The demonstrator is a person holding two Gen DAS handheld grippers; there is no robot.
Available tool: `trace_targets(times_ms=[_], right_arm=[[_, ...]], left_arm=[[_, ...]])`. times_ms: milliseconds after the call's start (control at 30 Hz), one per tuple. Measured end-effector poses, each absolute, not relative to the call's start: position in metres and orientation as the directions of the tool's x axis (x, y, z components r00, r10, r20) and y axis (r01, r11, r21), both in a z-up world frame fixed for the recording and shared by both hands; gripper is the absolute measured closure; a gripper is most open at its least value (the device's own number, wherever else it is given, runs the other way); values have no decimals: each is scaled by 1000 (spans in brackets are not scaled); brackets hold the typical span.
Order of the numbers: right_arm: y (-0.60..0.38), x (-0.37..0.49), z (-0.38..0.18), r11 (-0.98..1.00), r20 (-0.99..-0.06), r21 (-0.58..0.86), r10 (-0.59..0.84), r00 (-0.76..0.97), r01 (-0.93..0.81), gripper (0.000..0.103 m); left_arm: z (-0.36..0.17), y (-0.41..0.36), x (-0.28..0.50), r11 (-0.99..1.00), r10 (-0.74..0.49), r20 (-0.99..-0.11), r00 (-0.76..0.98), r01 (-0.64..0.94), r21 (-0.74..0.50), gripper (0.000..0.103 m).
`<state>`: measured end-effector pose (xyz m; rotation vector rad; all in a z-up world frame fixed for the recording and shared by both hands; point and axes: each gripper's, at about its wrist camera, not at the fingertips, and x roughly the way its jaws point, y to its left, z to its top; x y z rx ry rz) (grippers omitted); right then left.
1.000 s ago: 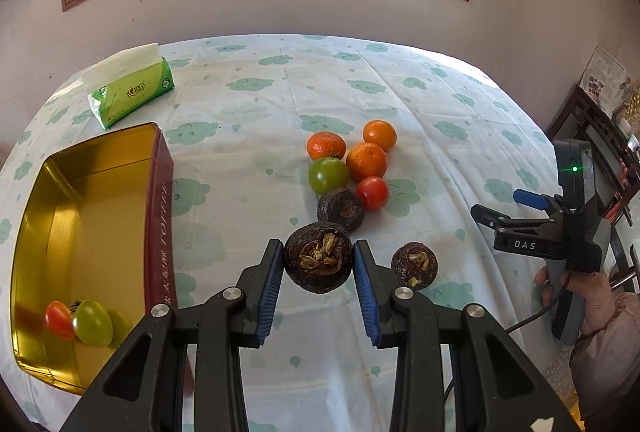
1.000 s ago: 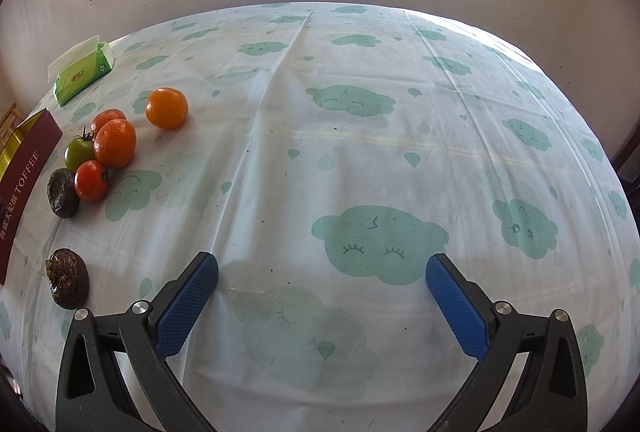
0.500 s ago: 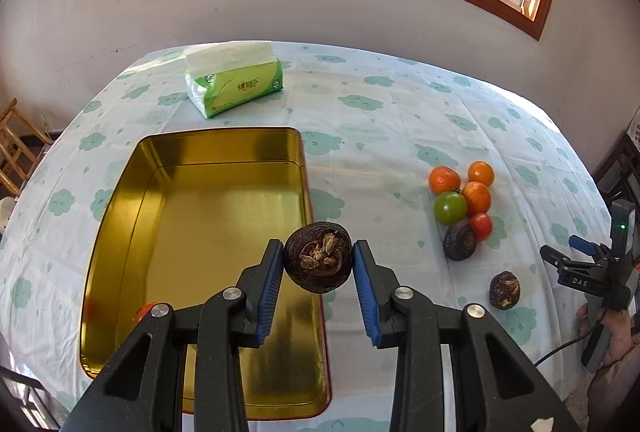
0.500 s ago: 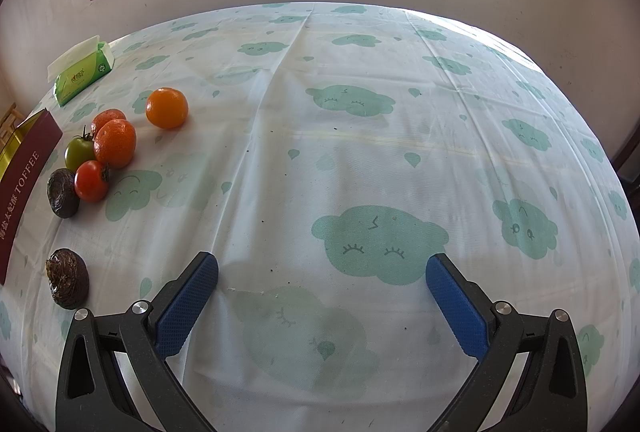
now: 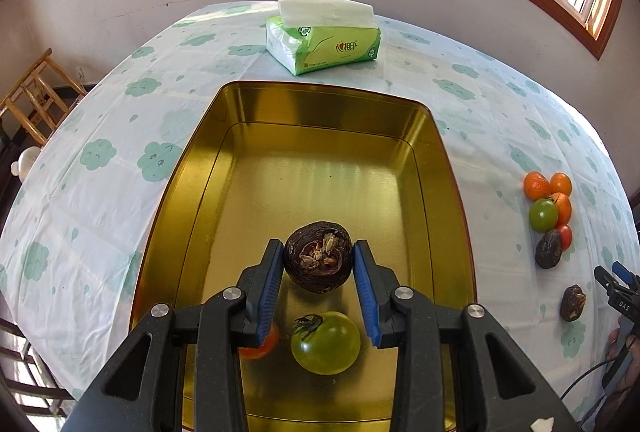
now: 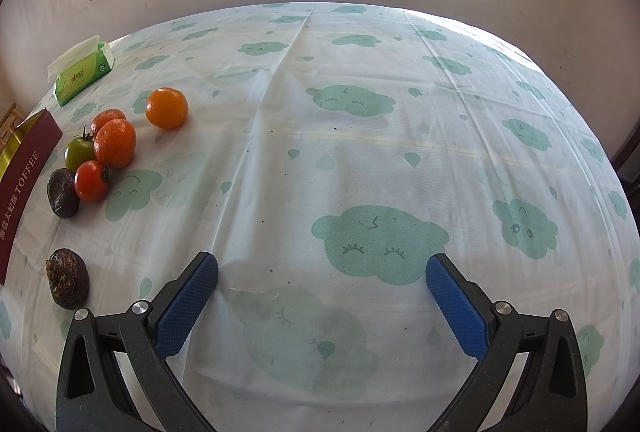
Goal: Organize fruits
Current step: 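Carry the water chestnut with the left gripper over the tin tray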
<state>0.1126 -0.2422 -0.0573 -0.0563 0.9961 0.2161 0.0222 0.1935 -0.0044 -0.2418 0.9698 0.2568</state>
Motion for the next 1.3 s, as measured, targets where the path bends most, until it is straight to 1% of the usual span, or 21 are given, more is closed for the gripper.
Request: trace_targets(times_ms=[667, 1267, 1300], right_arm=[[-243, 112, -57, 977, -837, 51, 155, 524, -206, 0], [-242, 112, -57, 977, -837, 51, 154, 524, -206, 0], [-242, 112, -57, 977, -837, 51, 154, 524, -206, 0]], left_arm=[[-27, 204, 27, 935, 104, -876, 471, -347, -75, 71], [-26, 203, 26, 937, 130, -874, 469, -347, -47, 70], [-26, 203, 25, 937, 128, -872, 472, -347, -50, 68]])
